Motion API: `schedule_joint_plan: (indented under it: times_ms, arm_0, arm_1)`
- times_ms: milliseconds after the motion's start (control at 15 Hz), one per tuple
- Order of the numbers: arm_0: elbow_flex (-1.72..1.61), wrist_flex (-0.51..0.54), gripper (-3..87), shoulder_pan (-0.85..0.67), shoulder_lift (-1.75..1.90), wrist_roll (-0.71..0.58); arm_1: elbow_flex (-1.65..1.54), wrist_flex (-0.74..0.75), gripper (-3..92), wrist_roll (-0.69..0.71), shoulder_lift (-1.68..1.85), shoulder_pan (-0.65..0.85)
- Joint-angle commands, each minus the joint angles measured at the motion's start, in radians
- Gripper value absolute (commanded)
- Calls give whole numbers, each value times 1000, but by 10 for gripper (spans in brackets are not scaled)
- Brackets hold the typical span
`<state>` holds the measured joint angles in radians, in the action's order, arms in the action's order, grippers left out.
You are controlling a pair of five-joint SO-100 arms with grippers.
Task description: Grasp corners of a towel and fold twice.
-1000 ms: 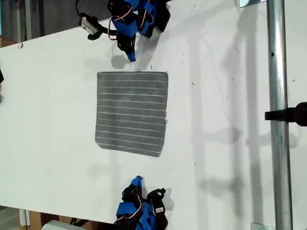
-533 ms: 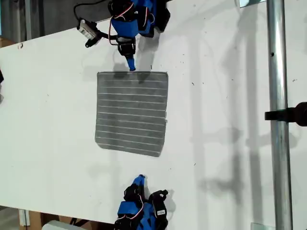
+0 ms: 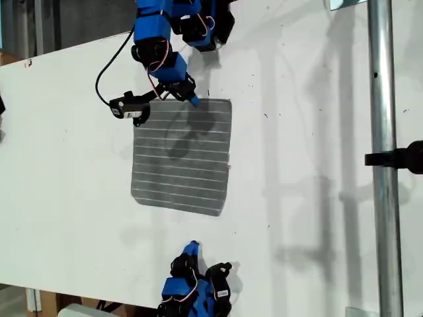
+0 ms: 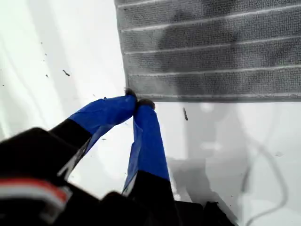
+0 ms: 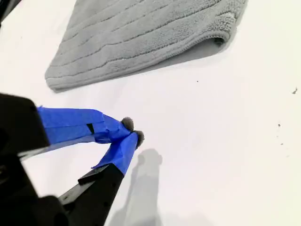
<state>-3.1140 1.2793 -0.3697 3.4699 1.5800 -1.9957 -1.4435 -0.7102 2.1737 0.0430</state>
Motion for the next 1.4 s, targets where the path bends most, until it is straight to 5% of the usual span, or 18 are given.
schedule_joint_plan:
  times_ms: [0,200,467,800,1133,1333]
  arm_0:
    - [-6,-8,-26,-14,6,-9]
    - [-6,-9,-26,-12,6,-11]
    - [-6,-6,-26,-11,6,-8]
    - [-6,-6,-26,-8,6,6]
    - [-6,-8,-26,-8,6,6]
    - [-6,-5,-26,-6,6,6]
  arm_1:
    - [43,-67,131,-40,84,-9]
    - [-52,-58,460,-63,64,-43]
    - [-339,210,414,-107,2,-55]
    - [-385,371,378,-107,-147,-11]
    - [-112,342,301,-140,-597,-26]
    - [189,176,99,-135,-907,-20]
